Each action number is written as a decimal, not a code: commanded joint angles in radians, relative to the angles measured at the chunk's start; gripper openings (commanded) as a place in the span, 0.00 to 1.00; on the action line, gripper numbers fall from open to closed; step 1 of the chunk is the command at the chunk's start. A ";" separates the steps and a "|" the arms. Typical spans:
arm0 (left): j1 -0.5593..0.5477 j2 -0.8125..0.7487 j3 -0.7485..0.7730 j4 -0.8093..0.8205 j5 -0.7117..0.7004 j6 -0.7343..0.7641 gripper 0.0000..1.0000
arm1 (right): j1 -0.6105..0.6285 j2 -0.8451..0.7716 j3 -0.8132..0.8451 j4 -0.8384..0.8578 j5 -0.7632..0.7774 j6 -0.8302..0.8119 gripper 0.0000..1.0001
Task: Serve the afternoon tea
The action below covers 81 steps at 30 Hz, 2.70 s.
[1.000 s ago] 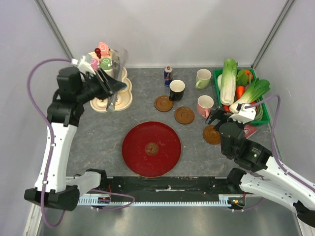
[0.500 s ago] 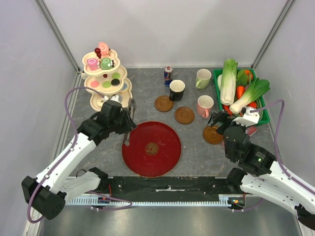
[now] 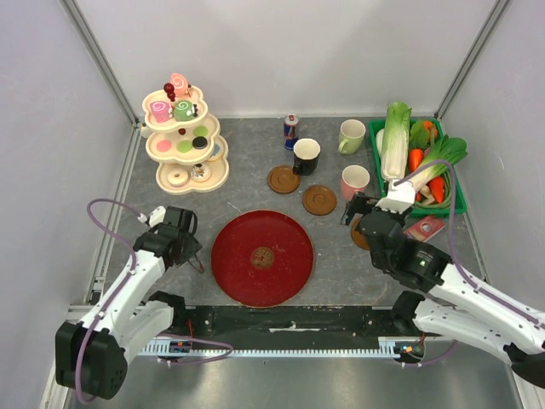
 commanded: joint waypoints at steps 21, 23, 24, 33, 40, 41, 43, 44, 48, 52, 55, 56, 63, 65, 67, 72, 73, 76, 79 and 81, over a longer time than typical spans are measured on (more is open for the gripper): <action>0.041 -0.192 0.230 0.028 0.280 0.104 0.96 | -0.065 1.066 0.676 0.052 -0.081 0.257 0.98; 0.041 -0.203 0.221 0.028 0.305 0.112 0.96 | -0.079 1.141 0.740 0.047 -0.058 0.268 0.98; 0.041 -0.208 0.218 0.028 0.346 0.118 0.96 | -0.087 1.176 0.765 0.045 -0.049 0.274 0.98; 0.041 -0.266 0.201 0.016 0.391 0.144 0.97 | -0.167 1.397 0.958 0.053 -0.007 0.296 0.91; 0.041 -0.298 0.204 -0.018 0.358 0.152 0.97 | -0.208 1.448 1.000 0.045 -0.014 0.282 0.55; 0.041 -0.300 0.204 -0.019 0.357 0.153 0.98 | -0.208 1.449 1.000 0.044 -0.015 0.274 0.49; 0.041 -0.300 0.202 -0.019 0.357 0.153 0.97 | -0.208 1.445 0.997 0.048 -0.012 0.247 0.35; 0.041 -0.300 0.202 -0.019 0.360 0.153 0.97 | -0.210 1.440 0.997 0.048 -0.009 0.228 0.28; 0.041 -0.306 0.193 -0.019 0.366 0.152 0.98 | -0.205 1.405 0.974 0.090 0.014 0.118 0.11; 0.041 -0.313 0.178 -0.015 0.371 0.146 0.98 | -0.188 1.313 0.899 0.229 0.022 -0.019 0.00; 0.040 -0.315 0.172 -0.007 0.378 0.147 0.98 | -0.155 1.262 0.850 0.330 0.012 -0.117 0.00; 0.041 -0.318 0.171 -0.009 0.377 0.146 0.98 | -0.141 1.255 0.842 0.347 0.015 -0.135 0.00; 0.041 -0.318 0.170 -0.007 0.387 0.155 0.98 | -0.061 1.248 0.779 0.386 -0.024 -0.129 0.00; 0.040 -0.320 0.170 -0.007 0.395 0.159 0.98 | -0.055 1.265 0.784 0.378 -0.030 -0.117 0.00; 0.040 -0.320 0.165 -0.015 0.398 0.159 0.98 | -0.055 1.281 0.781 0.378 -0.046 -0.111 0.01; 0.040 -0.323 0.165 -0.019 0.398 0.158 0.98 | -0.052 1.282 0.748 0.372 -0.069 -0.080 0.13; 0.041 -0.323 0.167 -0.018 0.400 0.156 0.98 | -0.052 1.279 0.741 0.372 -0.070 -0.074 0.23; 0.040 -0.321 0.168 -0.019 0.400 0.159 0.98 | -0.052 1.268 0.716 0.371 -0.086 -0.057 0.34; 0.041 -0.320 0.168 -0.018 0.398 0.161 0.98 | -0.052 1.256 0.696 0.375 -0.112 -0.050 0.52; 0.041 -0.320 0.168 -0.018 0.401 0.159 0.99 | -0.052 1.242 0.693 0.374 -0.142 -0.056 0.66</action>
